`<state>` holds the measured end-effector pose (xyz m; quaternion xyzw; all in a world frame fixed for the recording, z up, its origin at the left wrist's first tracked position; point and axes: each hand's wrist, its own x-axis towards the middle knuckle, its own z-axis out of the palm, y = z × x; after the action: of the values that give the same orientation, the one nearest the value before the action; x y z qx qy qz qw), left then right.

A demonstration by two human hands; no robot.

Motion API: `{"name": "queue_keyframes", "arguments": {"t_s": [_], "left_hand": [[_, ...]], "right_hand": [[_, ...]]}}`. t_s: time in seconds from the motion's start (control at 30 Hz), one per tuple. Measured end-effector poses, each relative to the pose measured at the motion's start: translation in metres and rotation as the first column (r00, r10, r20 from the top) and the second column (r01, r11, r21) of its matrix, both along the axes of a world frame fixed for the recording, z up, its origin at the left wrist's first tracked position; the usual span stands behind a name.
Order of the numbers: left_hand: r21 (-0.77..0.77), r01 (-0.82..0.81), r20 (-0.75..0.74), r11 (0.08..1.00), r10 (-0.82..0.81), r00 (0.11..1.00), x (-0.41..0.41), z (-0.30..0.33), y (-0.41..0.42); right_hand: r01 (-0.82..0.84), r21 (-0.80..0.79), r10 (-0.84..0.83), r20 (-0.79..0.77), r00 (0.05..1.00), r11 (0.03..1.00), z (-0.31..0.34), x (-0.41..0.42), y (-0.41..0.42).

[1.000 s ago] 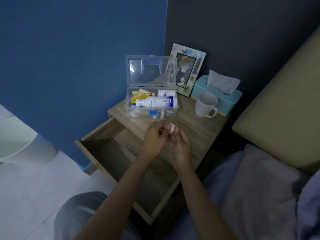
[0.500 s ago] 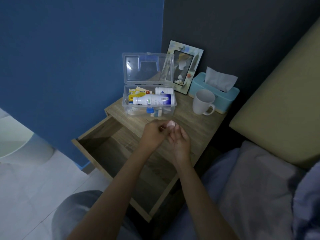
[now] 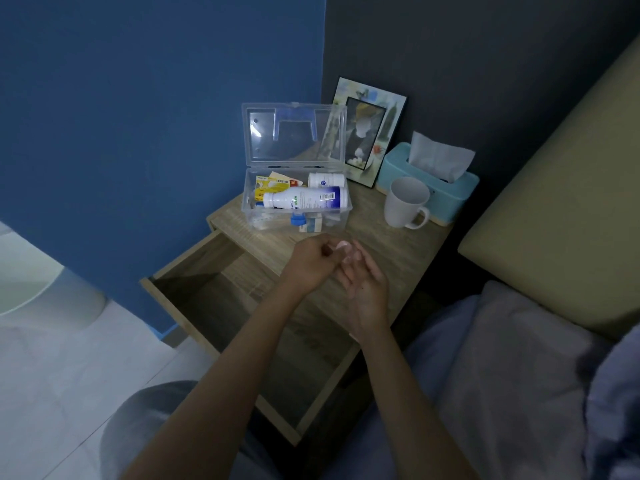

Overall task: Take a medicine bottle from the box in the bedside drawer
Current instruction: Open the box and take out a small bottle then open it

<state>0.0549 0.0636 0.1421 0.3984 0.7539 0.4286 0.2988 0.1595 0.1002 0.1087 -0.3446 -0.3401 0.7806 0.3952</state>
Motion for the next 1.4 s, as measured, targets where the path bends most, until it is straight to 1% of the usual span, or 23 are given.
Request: {"name": "queue_keyframes", "arguments": {"t_s": [0.07,0.17,0.3,0.4,0.6,0.67,0.7,0.77,0.8,0.87,0.97,1.03,1.1,1.2,1.3,1.33,1.4], "left_hand": [[-0.001,-0.044,0.036,0.999,0.044,0.998,0.002,0.001,0.002],[0.018,-0.09,0.186,0.996,0.085,0.979,0.003,0.002,0.004],[0.043,-0.107,0.404,0.993,0.081,0.911,0.001,0.003,0.003],[0.072,-0.094,0.514,0.993,0.044,0.857,0.0,0.001,0.001],[0.145,-0.093,0.677,0.985,-0.03,0.735,-0.002,-0.009,-0.002],[0.144,-0.088,0.704,0.986,-0.04,0.709,-0.004,-0.016,-0.002],[0.135,-0.077,0.705,0.988,-0.041,0.708,-0.004,-0.02,-0.003],[0.101,-0.041,0.676,0.994,-0.038,0.736,-0.005,-0.029,-0.005],[0.069,-0.025,0.629,0.997,-0.024,0.777,-0.005,-0.035,-0.006],[-0.006,-0.015,0.486,1.0,0.015,0.874,-0.005,-0.046,-0.007],[-0.063,-0.024,0.319,0.998,0.043,0.947,-0.003,-0.059,-0.004],[-0.056,-0.005,0.159,0.998,0.014,0.987,0.0,-0.065,-0.002],[-0.03,0.026,0.015,0.999,-0.026,1.0,0.002,-0.07,-0.001],[-0.062,0.08,-0.125,0.995,-0.088,0.988,0.002,-0.076,0.001],[-0.1,0.078,-0.206,0.992,-0.097,0.974,0.001,-0.08,0.004],[-0.105,0.084,-0.221,0.991,-0.105,0.97,0.001,-0.081,0.004],[-0.12,0.096,-0.245,0.988,-0.124,0.962,0.002,-0.081,0.004]], "right_hand": [[0.004,-0.012,-0.004,-0.018,1.0,1.0,0.0,0.003,0.002],[0.021,-0.024,-0.022,-0.034,0.999,0.999,0.002,0.009,0.005],[0.027,-0.042,-0.029,-0.024,0.999,0.999,-0.001,0.018,0.014],[-0.032,-0.041,0.031,-0.007,0.999,0.999,-0.003,0.023,0.02],[-0.143,0.056,0.136,0.119,0.984,0.988,-0.005,0.042,0.033],[-0.205,0.097,0.18,0.214,0.96,0.974,-0.008,0.046,0.035],[-0.228,0.129,0.182,0.294,0.938,0.965,-0.01,0.048,0.036],[-0.255,0.209,0.141,0.441,0.886,0.944,-0.014,0.049,0.037],[-0.256,0.239,0.114,0.484,0.868,0.936,-0.016,0.049,0.038],[-0.282,0.313,0.065,0.558,0.827,0.907,-0.022,0.051,0.039],[-0.381,0.432,-0.044,0.706,0.707,0.817,-0.035,0.051,0.036],[-0.439,0.483,-0.105,0.754,0.648,0.758,-0.044,0.049,0.035],[-0.476,0.511,-0.143,0.775,0.615,0.716,-0.049,0.047,0.035],[-0.526,0.538,-0.205,0.801,0.563,0.658,-0.057,0.043,0.037],[-0.552,0.503,-0.209,0.835,0.509,0.665,-0.063,0.042,0.038],[-0.551,0.497,-0.204,0.837,0.508,0.67,-0.064,0.042,0.037],[-0.534,0.508,-0.193,0.821,0.537,0.676,-0.064,0.043,0.035]]}}
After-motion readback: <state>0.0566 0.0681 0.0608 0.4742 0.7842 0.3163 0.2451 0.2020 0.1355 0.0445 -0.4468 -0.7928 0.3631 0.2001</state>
